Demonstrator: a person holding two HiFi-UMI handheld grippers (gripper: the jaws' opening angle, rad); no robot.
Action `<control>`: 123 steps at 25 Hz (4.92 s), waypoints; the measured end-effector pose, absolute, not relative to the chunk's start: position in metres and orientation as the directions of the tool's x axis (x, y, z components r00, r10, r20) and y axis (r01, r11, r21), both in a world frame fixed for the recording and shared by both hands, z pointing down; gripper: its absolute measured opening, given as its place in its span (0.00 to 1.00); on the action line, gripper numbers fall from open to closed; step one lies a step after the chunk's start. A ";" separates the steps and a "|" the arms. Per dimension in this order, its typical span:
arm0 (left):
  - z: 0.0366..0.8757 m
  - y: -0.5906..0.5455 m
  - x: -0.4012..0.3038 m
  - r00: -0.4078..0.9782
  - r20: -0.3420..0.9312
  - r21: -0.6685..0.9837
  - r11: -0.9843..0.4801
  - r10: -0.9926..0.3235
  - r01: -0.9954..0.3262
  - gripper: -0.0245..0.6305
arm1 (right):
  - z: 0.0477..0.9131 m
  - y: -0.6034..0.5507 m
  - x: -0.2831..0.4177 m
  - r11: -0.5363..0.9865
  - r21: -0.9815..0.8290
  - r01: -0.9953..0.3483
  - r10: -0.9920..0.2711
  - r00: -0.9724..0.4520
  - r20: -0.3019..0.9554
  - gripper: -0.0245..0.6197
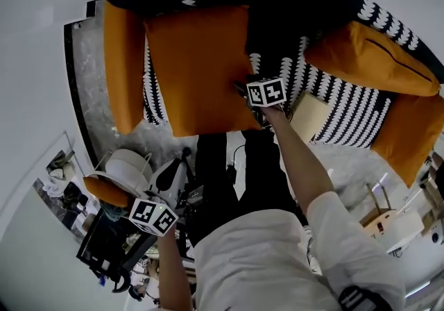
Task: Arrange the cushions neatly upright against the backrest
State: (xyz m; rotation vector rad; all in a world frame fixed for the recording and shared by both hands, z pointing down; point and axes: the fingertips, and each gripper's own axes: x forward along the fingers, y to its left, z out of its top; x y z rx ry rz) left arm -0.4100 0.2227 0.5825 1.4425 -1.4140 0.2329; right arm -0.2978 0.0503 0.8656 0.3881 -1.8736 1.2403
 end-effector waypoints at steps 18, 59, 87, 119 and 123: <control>0.570 0.239 -0.388 0.188 0.709 0.528 0.334 -0.680 -0.781 0.12 | 0.821 0.062 -0.323 0.572 -0.622 -0.535 0.225 -0.628 0.745 0.06; 0.487 0.122 -0.401 0.367 0.444 0.556 -0.070 -0.818 -0.829 0.12 | 0.600 0.016 -0.378 0.987 -0.042 0.155 0.116 -0.510 0.852 0.06; 0.523 0.077 -0.517 0.470 0.492 0.600 -0.106 -0.733 -0.793 0.12 | 0.669 -0.074 -0.445 0.893 0.120 0.434 0.061 -0.380 0.923 0.06; 0.558 0.005 -0.504 0.538 0.559 0.544 -0.210 -0.631 -0.812 0.12 | 0.597 -0.142 -0.265 0.923 0.197 -0.330 -0.327 -0.405 0.854 0.41; 0.581 -0.037 -0.547 0.457 0.622 0.468 -0.167 -0.636 -0.868 0.12 | 0.610 -0.125 -0.244 0.750 0.009 -0.662 -0.385 -0.425 0.819 0.41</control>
